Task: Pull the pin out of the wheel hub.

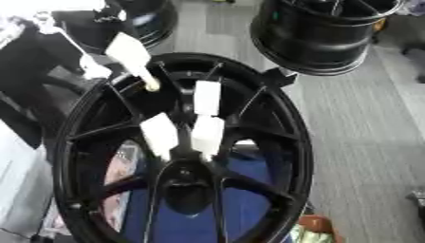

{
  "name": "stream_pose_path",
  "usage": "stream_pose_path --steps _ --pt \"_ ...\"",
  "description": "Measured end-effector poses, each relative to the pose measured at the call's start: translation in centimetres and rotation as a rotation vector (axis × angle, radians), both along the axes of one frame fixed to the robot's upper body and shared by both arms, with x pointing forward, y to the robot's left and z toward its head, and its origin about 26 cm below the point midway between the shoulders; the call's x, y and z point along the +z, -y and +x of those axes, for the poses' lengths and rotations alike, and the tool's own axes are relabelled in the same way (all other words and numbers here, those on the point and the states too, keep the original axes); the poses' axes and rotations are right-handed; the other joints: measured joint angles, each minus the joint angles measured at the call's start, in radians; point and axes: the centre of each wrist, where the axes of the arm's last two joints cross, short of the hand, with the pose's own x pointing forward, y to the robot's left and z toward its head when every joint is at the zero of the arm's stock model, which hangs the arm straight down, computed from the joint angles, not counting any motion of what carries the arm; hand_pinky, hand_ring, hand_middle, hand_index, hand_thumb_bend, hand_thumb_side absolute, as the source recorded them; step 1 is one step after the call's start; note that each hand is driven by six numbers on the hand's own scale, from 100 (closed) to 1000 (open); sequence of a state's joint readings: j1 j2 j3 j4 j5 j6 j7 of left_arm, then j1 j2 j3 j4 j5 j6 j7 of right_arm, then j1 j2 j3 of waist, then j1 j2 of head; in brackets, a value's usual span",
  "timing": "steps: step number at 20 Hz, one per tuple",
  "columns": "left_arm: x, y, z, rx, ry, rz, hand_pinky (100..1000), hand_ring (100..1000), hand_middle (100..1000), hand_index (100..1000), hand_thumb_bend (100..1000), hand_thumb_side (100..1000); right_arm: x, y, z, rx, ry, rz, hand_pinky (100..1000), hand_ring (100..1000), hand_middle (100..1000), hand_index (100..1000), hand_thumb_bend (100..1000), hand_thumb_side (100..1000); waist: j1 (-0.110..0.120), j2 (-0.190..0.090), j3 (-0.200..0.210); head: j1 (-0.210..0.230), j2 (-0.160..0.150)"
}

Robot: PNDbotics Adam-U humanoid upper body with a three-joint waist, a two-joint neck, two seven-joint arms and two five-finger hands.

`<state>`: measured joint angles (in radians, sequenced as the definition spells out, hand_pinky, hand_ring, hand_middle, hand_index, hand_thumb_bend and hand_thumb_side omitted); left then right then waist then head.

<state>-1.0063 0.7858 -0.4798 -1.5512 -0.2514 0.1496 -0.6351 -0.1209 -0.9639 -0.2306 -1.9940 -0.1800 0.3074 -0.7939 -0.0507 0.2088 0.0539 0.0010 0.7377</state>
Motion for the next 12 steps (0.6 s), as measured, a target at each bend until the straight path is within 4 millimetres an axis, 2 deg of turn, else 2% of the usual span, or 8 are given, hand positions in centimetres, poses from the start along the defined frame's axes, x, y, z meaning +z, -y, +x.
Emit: stream_pose_path --steps 4,12 --pt "0.6 -4.2 -0.1 0.153 0.067 -0.058 654 592 516 543 100 112 -0.1 0.4 -0.2 -0.018 0.008 -0.006 872 734 647 764 100 257 -0.002 0.0 0.01 -0.019 0.001" --pt "-0.2 -10.2 -1.3 0.273 0.195 -0.179 663 602 525 561 100 100 -0.1 0.5 -0.3 -0.025 0.01 -0.007 871 734 647 764 100 263 -0.006 -0.005 0.016 -0.036 0.009"
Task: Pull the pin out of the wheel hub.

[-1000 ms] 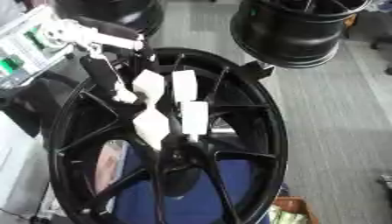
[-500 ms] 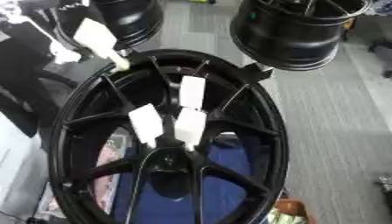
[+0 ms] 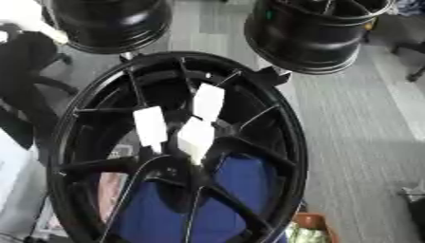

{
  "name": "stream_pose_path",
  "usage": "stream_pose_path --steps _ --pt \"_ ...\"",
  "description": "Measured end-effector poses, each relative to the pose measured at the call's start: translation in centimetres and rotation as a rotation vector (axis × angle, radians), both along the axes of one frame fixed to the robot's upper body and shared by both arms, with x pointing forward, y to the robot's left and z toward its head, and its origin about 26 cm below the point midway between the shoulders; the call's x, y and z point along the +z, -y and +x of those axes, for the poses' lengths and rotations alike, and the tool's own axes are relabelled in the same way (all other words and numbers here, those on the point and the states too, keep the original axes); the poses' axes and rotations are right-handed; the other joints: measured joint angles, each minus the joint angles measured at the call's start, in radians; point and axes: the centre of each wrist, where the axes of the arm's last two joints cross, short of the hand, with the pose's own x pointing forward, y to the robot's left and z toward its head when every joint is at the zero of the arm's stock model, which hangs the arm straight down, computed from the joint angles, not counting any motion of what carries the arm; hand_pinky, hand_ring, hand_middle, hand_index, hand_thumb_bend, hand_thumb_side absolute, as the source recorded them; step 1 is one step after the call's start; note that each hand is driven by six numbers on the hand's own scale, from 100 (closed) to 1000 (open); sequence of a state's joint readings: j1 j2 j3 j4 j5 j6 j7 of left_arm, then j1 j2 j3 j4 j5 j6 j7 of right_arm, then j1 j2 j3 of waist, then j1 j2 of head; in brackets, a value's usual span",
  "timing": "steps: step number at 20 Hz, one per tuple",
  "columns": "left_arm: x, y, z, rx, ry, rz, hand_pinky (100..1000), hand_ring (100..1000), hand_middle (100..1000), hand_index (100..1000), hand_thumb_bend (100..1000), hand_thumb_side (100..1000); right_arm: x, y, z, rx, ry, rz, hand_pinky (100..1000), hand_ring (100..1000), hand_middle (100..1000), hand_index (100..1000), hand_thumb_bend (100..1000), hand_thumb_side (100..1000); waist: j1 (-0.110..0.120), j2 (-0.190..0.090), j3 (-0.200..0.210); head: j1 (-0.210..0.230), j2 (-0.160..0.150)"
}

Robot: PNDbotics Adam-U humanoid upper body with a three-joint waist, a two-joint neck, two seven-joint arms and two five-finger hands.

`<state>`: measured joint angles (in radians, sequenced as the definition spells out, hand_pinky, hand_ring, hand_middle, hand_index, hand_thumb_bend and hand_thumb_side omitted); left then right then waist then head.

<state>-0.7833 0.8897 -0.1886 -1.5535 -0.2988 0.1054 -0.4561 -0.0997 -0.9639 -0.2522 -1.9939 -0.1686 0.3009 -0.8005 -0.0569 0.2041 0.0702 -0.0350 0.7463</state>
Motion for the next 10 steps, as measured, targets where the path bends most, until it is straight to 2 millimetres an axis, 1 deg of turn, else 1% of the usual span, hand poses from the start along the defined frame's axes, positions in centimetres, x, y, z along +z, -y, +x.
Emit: stream_pose_path --steps 1,2,3,4,5,6,7,8,9,10 --pt "0.0 -0.7 -0.2 0.01 0.021 -0.012 682 626 565 616 100 100 0.0 0.0 0.0 0.0 0.001 0.0 872 734 647 764 100 261 0.0 0.0 -0.002 0.001 0.0" --pt "-0.1 -1.3 -0.4 0.018 0.044 -0.025 735 719 691 795 100 224 0.1 0.0 0.0 0.001 0.002 0.0 871 735 648 765 100 255 0.0 0.0 -0.004 0.002 -0.001" --pt "0.0 -1.9 -0.7 0.025 0.065 -0.035 735 719 691 795 100 224 0.2 -0.1 0.0 0.002 0.004 0.0 871 735 648 765 100 255 0.0 0.0 -0.008 0.005 -0.001" --pt "0.1 -2.4 -1.0 0.026 0.083 -0.043 791 795 784 893 205 464 0.2 -0.1 0.1 0.003 0.005 0.0 871 735 648 765 100 252 0.0 0.0 -0.013 0.006 -0.002" --pt "0.2 -2.8 -1.2 0.022 0.098 -0.045 792 798 786 902 248 546 0.3 -0.1 0.1 0.005 0.007 0.0 871 735 648 765 100 254 0.0 0.001 -0.015 0.008 -0.003" --pt "0.4 -3.0 -1.5 0.014 0.114 -0.044 792 800 790 905 268 583 0.4 -0.1 0.1 0.005 0.007 0.0 871 735 648 765 100 255 -0.001 0.001 -0.016 0.01 -0.005" --pt "0.7 -3.1 -1.6 0.003 0.131 -0.04 792 800 790 905 268 583 0.4 -0.1 0.1 0.005 0.006 0.0 871 735 648 765 100 255 -0.001 0.003 -0.016 0.012 -0.006" --pt "1.0 -3.3 -1.8 -0.007 0.144 -0.036 790 799 789 905 286 593 0.4 -0.2 0.1 0.006 0.005 0.0 871 735 647 765 100 261 -0.001 0.004 -0.017 0.014 -0.009" --pt "1.1 -3.3 -1.9 -0.018 0.159 -0.032 785 793 784 902 291 590 0.5 -0.2 0.1 0.007 0.007 0.0 871 735 647 765 100 259 -0.001 0.005 -0.018 0.016 -0.009" --pt "1.4 -3.4 -1.9 -0.026 0.177 -0.033 773 778 768 888 264 541 0.5 -0.2 0.1 0.007 0.008 0.0 871 734 647 765 100 265 -0.001 0.005 -0.018 0.018 -0.009"
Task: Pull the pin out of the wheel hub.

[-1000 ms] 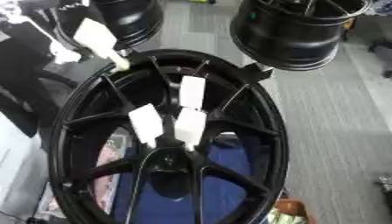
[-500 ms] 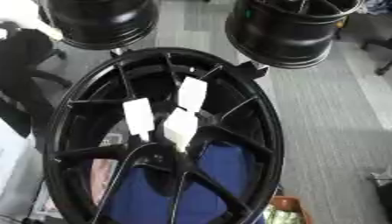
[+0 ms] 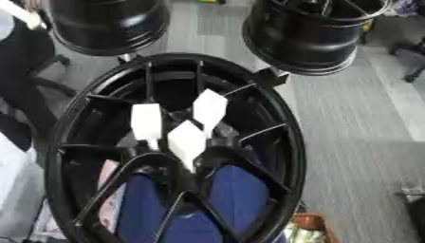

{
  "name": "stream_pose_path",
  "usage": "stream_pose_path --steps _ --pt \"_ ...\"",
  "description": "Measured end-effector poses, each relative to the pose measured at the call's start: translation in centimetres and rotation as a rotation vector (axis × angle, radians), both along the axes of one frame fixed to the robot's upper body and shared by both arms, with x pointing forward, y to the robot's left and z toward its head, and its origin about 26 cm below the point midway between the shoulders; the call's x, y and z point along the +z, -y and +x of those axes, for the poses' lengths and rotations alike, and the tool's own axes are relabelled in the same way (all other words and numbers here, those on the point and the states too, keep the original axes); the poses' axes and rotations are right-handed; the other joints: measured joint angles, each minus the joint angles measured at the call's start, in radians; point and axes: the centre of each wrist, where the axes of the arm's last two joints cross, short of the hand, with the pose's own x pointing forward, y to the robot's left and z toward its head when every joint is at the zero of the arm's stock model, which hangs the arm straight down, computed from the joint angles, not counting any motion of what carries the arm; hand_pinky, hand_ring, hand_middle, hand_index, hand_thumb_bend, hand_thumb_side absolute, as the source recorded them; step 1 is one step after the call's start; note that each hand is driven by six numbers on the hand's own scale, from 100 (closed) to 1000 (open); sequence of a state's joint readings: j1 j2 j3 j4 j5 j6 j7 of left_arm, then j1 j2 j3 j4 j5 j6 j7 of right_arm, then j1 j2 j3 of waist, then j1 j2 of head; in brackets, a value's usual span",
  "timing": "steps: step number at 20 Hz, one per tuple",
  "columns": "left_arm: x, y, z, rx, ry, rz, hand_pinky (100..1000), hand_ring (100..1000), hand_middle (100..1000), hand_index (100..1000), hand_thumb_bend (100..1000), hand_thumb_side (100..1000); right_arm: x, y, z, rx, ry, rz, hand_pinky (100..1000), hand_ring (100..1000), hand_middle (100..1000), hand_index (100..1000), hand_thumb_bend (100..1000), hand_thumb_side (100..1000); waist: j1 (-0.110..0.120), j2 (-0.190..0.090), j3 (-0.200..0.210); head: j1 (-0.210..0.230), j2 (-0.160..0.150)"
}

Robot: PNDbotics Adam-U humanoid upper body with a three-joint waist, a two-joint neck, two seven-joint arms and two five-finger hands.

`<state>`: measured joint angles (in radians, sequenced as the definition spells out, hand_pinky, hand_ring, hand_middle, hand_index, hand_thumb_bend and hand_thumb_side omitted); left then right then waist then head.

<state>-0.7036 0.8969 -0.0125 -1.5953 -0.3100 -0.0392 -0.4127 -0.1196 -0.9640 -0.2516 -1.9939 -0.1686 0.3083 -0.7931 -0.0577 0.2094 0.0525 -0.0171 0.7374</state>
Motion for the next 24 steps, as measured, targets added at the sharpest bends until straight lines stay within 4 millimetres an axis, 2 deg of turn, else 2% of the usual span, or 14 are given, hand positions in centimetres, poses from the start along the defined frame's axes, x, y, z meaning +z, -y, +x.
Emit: stream_pose_path --steps 5,9,15,24 --pt "2.2 -0.2 -0.4 -0.006 0.116 -0.086 724 715 695 823 118 411 0.1 0.0 0.0 0.001 0.003 0.0 872 734 647 765 100 269 0.0 0.0 0.0 0.005 0.0" --pt "3.6 -0.3 -0.7 0.008 0.184 -0.21 701 677 647 775 103 387 0.0 -0.1 0.1 0.004 -0.001 -0.001 871 734 647 765 100 268 0.001 0.0 -0.001 0.006 0.0" --pt "4.3 1.4 -1.3 -0.016 0.249 -0.315 687 653 623 759 100 402 0.1 -0.2 0.1 0.006 0.005 -0.001 870 735 648 766 100 249 0.001 -0.001 -0.004 0.009 0.0" --pt "2.7 4.8 -0.5 -0.173 0.291 -0.483 677 643 616 765 100 505 0.4 -0.3 0.2 -0.01 0.034 -0.035 869 741 654 770 100 189 0.0 -0.002 -0.014 0.016 0.0"
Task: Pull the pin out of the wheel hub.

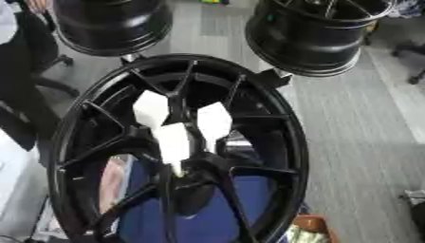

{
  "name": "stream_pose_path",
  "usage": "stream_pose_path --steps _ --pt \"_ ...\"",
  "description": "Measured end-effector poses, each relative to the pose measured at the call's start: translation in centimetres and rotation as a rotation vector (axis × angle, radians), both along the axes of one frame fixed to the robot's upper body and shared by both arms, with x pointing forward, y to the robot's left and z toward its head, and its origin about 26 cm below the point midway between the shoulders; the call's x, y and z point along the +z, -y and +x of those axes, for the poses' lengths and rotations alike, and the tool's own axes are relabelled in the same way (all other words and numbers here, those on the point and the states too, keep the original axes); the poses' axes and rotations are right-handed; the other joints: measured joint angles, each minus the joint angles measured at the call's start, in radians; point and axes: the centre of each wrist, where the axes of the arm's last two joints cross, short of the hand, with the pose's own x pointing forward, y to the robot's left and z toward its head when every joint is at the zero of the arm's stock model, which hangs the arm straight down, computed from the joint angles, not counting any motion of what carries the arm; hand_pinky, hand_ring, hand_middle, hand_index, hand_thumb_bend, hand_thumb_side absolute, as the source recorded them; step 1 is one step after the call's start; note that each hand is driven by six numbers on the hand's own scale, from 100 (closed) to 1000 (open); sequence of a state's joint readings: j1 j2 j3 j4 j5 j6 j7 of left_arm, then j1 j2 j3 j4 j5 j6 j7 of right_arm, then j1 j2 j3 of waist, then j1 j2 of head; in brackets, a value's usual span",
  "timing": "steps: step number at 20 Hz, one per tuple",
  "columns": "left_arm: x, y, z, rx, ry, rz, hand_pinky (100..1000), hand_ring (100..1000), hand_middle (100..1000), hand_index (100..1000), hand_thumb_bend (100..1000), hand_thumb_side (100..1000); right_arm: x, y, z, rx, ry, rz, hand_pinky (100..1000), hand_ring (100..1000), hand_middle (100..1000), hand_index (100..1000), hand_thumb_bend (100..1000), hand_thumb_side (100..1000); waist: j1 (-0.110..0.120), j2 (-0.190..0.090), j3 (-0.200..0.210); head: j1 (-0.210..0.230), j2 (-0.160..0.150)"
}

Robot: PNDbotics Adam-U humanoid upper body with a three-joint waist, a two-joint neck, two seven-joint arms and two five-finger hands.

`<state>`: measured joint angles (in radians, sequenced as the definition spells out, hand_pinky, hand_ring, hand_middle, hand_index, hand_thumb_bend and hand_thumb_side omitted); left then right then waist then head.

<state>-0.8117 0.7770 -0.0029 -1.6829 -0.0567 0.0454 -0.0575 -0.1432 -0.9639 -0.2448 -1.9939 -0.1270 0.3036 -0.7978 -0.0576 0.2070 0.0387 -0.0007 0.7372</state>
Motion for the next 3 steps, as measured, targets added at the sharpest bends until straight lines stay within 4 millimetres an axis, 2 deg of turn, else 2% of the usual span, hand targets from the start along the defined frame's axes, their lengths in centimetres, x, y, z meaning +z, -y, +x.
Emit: stream_pose_path --steps 3 --pt "-0.57 0.69 0.31 -0.037 0.009 -0.05 676 640 614 765 100 506 0.06 -0.1 0.05 -0.003 0.005 -0.011 869 742 654 771 100 181 0.0 0.0 -0.003 0.001 0.0"
